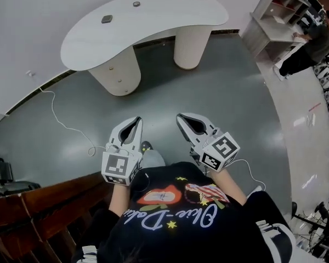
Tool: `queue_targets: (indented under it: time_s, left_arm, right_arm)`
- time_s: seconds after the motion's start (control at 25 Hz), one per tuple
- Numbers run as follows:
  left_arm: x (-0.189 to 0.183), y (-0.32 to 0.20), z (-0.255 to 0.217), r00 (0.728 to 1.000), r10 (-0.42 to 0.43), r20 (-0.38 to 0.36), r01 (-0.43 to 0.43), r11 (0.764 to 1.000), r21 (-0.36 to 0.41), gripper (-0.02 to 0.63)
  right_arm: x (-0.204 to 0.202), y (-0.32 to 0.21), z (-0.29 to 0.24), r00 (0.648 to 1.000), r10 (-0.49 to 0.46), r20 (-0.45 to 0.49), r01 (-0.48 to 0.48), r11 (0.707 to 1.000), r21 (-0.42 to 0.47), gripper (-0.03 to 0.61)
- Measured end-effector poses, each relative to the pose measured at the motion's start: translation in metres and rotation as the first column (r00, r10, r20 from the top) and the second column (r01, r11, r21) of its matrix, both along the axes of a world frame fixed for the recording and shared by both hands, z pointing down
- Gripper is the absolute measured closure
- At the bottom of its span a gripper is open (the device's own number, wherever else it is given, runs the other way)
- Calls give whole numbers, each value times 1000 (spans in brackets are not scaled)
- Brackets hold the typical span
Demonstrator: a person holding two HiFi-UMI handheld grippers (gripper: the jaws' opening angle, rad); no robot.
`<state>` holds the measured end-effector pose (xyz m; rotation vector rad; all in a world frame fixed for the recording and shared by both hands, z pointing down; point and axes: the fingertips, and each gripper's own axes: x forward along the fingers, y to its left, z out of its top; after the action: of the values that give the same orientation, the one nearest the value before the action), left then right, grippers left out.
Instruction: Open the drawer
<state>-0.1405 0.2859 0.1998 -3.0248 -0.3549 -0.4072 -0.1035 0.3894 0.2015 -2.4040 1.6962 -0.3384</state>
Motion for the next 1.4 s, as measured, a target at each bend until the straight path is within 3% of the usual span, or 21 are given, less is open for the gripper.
queue_targets:
  time_s: [0.44,1.04,1.4]
  left_arm:
    - [57,-79,6,1000,-2,21,3,998,-59,607]
    - [102,-200,28,998,-18,66,22,997,-70,607]
    - [111,-248,44,996,-33,80,40,995,-86,607]
  right_arm:
    - [52,-79,-7,1000,-2,15,2,1000,-31,578]
    - [105,-188,5,999,42,24,-40,996,-80,578]
    - [113,-237,18,998,35,50,-31,995,-97,577]
